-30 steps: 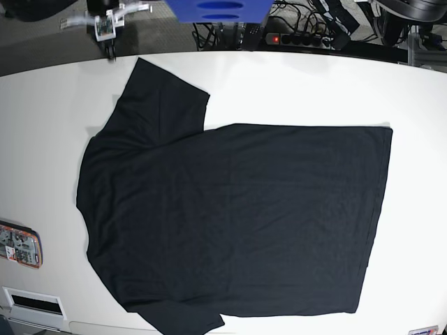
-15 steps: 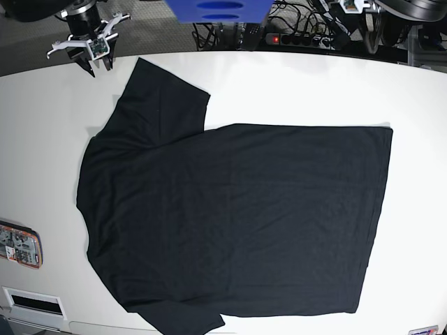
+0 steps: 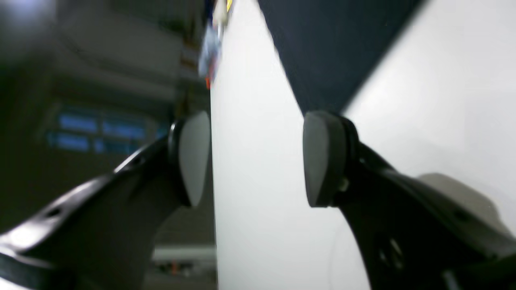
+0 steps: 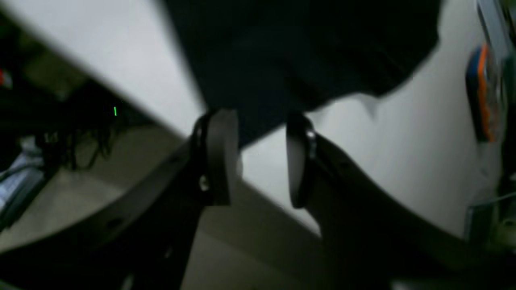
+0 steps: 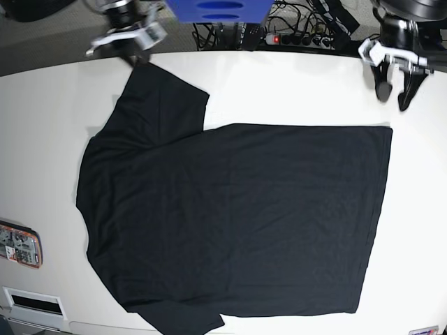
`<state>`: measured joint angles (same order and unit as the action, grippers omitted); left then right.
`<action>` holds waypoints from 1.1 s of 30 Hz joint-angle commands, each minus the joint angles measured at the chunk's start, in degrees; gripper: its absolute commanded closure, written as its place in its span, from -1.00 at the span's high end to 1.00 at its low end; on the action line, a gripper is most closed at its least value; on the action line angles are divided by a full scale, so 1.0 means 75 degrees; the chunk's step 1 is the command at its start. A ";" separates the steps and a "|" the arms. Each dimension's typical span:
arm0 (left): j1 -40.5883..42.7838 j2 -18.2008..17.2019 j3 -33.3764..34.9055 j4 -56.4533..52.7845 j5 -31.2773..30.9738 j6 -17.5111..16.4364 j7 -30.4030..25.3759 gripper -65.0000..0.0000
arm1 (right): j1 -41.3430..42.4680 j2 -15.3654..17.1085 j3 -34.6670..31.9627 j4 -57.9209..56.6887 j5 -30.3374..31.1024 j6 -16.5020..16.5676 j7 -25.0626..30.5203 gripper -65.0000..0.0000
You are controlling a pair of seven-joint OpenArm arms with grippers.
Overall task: Fold the T-shirt properly
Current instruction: 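Move both grippers down to the shoulder corners of the black T-shirt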
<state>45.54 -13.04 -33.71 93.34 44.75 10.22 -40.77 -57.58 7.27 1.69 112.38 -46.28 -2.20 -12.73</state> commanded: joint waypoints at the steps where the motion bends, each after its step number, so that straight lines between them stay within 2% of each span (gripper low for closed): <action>1: 0.0088 -0.0213 0.0059 0.0067 -0.0159 0.0097 0.0027 -0.02 | 0.0076 -0.0166 -0.0232 0.0131 -0.0364 -0.0018 0.0098 -0.39; 5: -0.0182 -0.0612 0.0340 0.0044 -0.0276 0.0097 0.0379 -0.05 | 0.0463 -0.0694 -0.1123 0.0131 -0.1489 0.0228 -0.0629 -0.39; 9: -0.0311 -0.0788 0.0352 0.0044 -0.0276 0.0097 0.0601 -0.05 | 0.0838 -0.0694 -0.2084 0.0131 -0.2134 0.0310 -0.1708 -0.39; 14: -0.0463 -0.0846 0.0445 -0.0144 -0.0323 0.0109 0.0590 -0.05 | 0.1354 -0.0682 -0.2869 0.0108 -0.2450 0.0310 -0.2950 -0.39; 18: -0.0487 -0.0846 0.0457 -0.0155 -0.0323 0.0109 0.0590 -0.05 | 0.1729 -0.0682 -0.3057 0.0073 -0.2427 0.0310 -0.3478 -0.40; 24: -0.0510 -0.0799 0.0457 -0.0167 -0.0311 0.0109 0.0590 -0.05 | 0.1776 -0.0682 -0.3115 0.0014 -0.2333 0.0310 -0.3583 -0.40; 33: -0.0592 -0.0776 0.0903 -0.0308 -0.0264 0.0109 0.0590 -0.05 | 0.1788 -0.0670 -0.3057 0.0002 -0.0692 0.0310 -0.3583 -0.40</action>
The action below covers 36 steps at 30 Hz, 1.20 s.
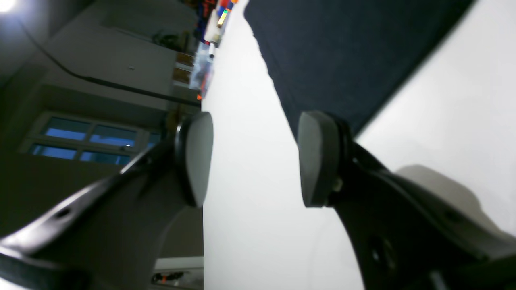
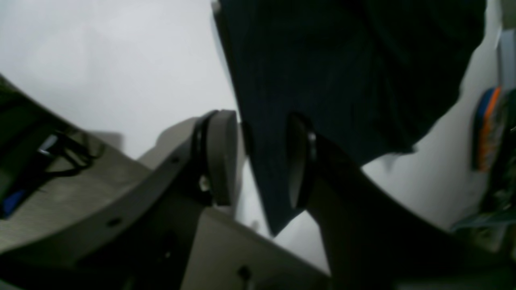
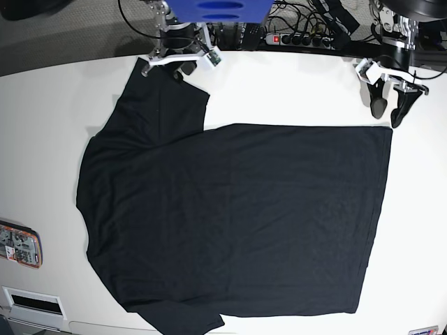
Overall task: Fold the T-shirt properly
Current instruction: 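Move both grippers down to the shoulder corners of the black T-shirt, then close both grippers on the shoulder corners of the shirt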
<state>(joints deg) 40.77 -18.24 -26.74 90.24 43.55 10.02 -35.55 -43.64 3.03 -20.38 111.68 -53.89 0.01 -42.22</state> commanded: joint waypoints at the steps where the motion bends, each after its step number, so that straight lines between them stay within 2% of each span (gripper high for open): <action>1: 0.0043 -0.0059 -0.0027 0.0106 -0.0104 0.0135 -0.0107 -0.05 | -0.0072 -0.0105 -0.0113 0.0096 0.0392 0.0016 0.0348 -0.40; 6: -0.0050 0.0117 -0.0039 0.0106 -0.0092 0.0135 -0.0107 -0.05 | -0.0072 -0.0081 -0.0113 0.0084 0.0955 0.0016 0.0348 -0.40; 10: -0.0097 0.0140 -0.0027 0.0106 -0.0092 0.0135 -0.0095 -0.05 | -0.0072 0.0235 -0.0113 0.0084 0.1764 0.0004 0.0348 -0.40; 13: -0.0109 0.0187 -0.0027 0.0106 -0.0092 0.0135 -0.0095 -0.05 | 0.0092 0.0317 -0.0102 0.0037 0.2045 -0.0007 0.0337 -0.40; 17: -0.0109 0.0281 -0.0039 0.0106 -0.0092 0.0135 -0.0095 -0.04 | 0.0409 0.0317 -0.0102 -0.0068 0.2010 -0.0007 0.0325 -0.39; 22: -0.0109 0.0293 -0.0039 0.0106 -0.0092 0.0135 -0.0095 -0.03 | 0.0573 0.0329 -0.0148 -0.0080 0.1846 0.0004 -0.0378 -0.38; 27: -0.0109 0.0293 -0.0039 0.0106 -0.0092 0.0135 -0.0095 -0.03 | 0.1042 0.0751 -0.0160 -0.0139 0.1905 0.0004 -0.0777 -0.38; 36: -0.0109 0.0293 -0.0051 0.0106 -0.0081 0.0135 -0.0095 -0.03 | 0.1229 0.0821 -0.0148 -0.0584 0.1905 0.0016 -0.0871 -0.38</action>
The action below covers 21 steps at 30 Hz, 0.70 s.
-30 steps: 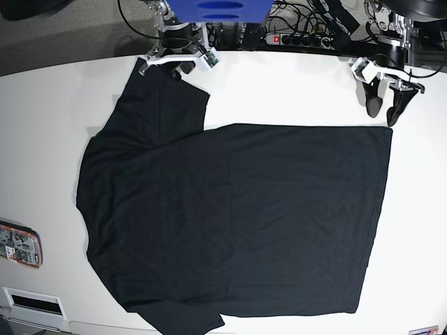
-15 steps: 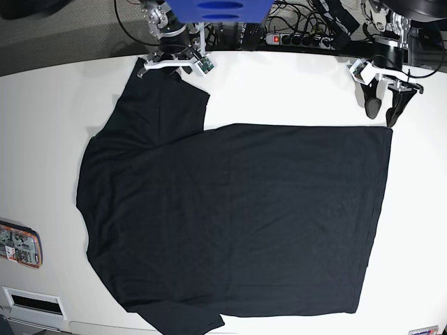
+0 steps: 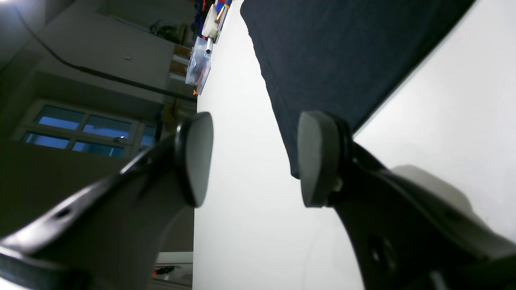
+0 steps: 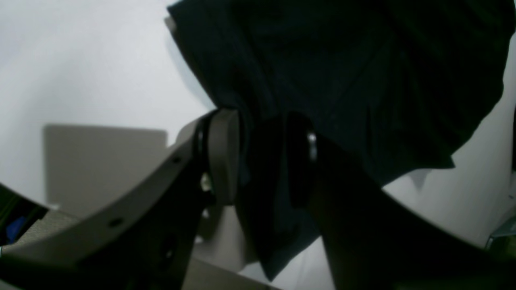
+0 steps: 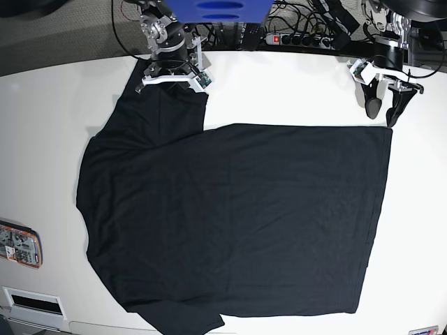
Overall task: Fold the T-shirt properly
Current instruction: 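Close both grippers on the shoulder corners of the shirt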
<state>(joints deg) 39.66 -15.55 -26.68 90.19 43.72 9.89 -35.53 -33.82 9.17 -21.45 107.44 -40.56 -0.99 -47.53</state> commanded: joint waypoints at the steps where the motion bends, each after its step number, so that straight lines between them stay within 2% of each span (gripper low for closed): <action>1: 0.0040 -0.0066 -0.0059 0.0112 -0.0104 0.0152 -0.0098 -0.03 | -0.0032 0.0002 -0.0006 -0.0066 0.0127 0.0150 -0.0163 -0.38; 9: 0.0040 -0.0066 -0.0059 0.0112 -0.0104 0.0152 -0.0098 -0.03 | 0.0601 0.0002 0.0030 -0.1039 0.0139 0.0150 -0.0163 -0.38; 16: 0.0040 -0.0066 -0.0071 0.0112 -0.0104 0.0152 -0.0098 -0.04 | 0.0624 0.0002 0.0030 -0.1179 0.0139 0.0150 -0.0163 -0.41; 18: 0.0040 -0.0066 -0.0071 0.0112 -0.0104 0.0152 -0.0098 -0.04 | 0.0624 0.0014 0.0030 -0.1179 0.0139 0.0150 -0.0163 -0.61; 20: 0.0040 -0.0066 -0.0071 0.0112 -0.0104 0.0152 -0.0098 -0.04 | 0.0624 0.0073 0.0041 -0.1179 0.0139 0.0150 -0.0163 -1.00; 21: 0.0040 -0.0066 -0.0071 0.0112 -0.0104 0.0152 -0.0098 -0.04 | 0.0624 0.0096 0.0041 -0.1179 0.0162 0.0150 -0.0163 -1.00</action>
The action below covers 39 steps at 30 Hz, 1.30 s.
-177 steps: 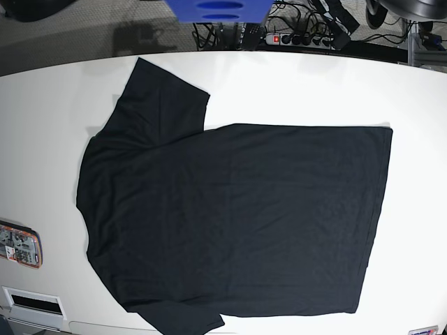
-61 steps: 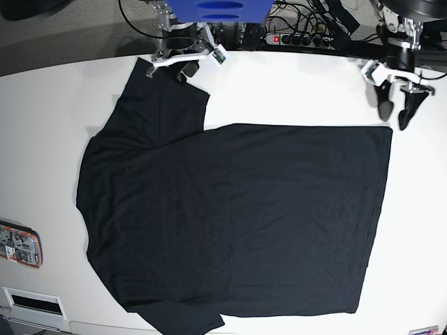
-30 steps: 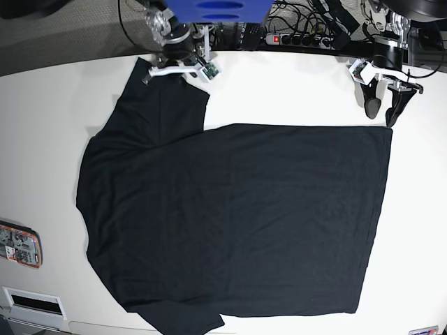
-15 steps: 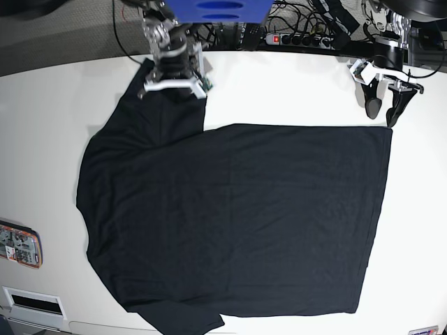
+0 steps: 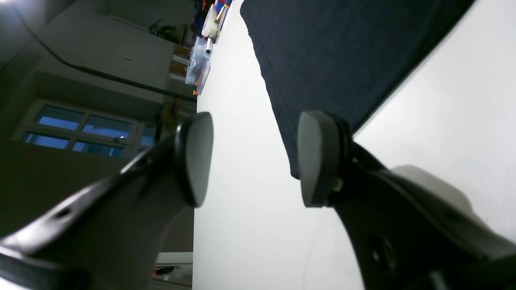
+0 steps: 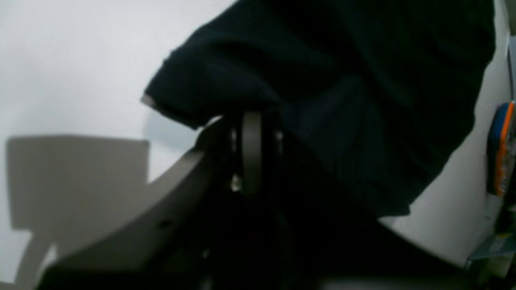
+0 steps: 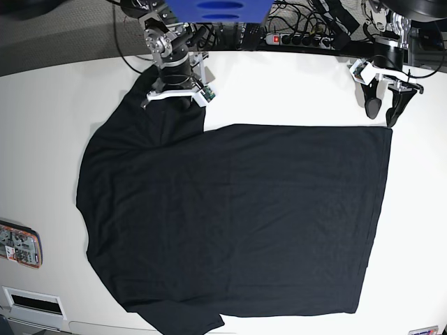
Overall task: Fold the T-shirt properly
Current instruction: 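Close both grippers on the shoulder corners of the shirt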
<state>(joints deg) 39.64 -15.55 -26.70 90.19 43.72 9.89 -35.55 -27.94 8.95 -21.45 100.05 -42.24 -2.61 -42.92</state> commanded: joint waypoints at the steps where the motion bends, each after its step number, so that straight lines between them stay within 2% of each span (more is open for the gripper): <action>1: 0.0042 -0.0066 -0.0068 0.0112 -0.0104 0.0152 -0.0095 -0.04 | -0.0172 0.0125 0.0076 -0.0147 0.0468 0.0366 -0.0777 -1.00; 6: 0.0042 -0.0066 -0.0080 0.0112 -0.0104 0.0152 0.0010 -0.04 | -0.0207 0.0125 0.0510 0.0099 0.1066 0.0366 -0.0777 -1.00; 11: 0.0019 -0.0066 -0.0045 0.0112 -0.0116 0.0152 0.1593 -0.05 | -0.0230 0.0125 0.0627 0.0333 0.1172 0.0366 -0.0777 -1.00; 15: -0.0239 -0.0113 0.0026 0.0112 -0.0104 0.0094 0.2495 -0.05 | -0.0230 0.0125 0.0604 0.0333 0.1172 0.0366 -0.0777 -1.00; 17: -0.0286 -0.0136 0.0096 0.0112 -0.0104 -0.0317 0.2941 -0.05 | -0.0230 0.0125 0.0592 0.0333 0.1172 0.0366 -0.0766 -1.00; 21: -0.0321 -0.0406 0.0272 0.0182 -0.0104 -0.1829 0.3761 -0.05 | -0.0230 0.0125 0.0580 0.0333 0.1172 0.0366 -0.0766 -1.00; 25: -0.0333 -0.0605 0.0424 0.0757 -0.0104 -0.2766 0.4652 -0.05 | -0.0230 0.0125 0.0580 0.0333 0.1172 0.0366 -0.0766 -1.00; 28: -0.0497 -0.0605 0.0436 0.1202 -0.0104 -0.3177 0.5226 -0.05 | -0.0242 0.0125 0.0580 0.0333 0.1172 0.0366 -0.0731 -1.00; 31: -0.0919 -0.0792 0.0471 0.1190 -0.0045 -0.3528 0.5273 -0.05 | -0.0242 0.0125 0.0580 0.0322 0.1172 0.0366 -0.0731 -1.00; 33: -0.0977 -0.0828 0.0717 0.1085 0.0295 -0.3692 0.5297 -0.05 | -0.0242 0.0125 0.0580 0.0333 0.1172 0.0366 -0.0731 -1.00; 39: -0.1259 -0.1132 0.1526 0.0698 0.1607 -0.3739 0.5297 -0.05 | -0.0242 0.0125 0.0580 0.0333 0.1172 0.0366 -0.0731 -1.00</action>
<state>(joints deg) 30.96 -23.05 -15.16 94.87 56.31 -17.34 4.58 -28.73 9.54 -17.15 102.98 -35.14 -1.56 -44.73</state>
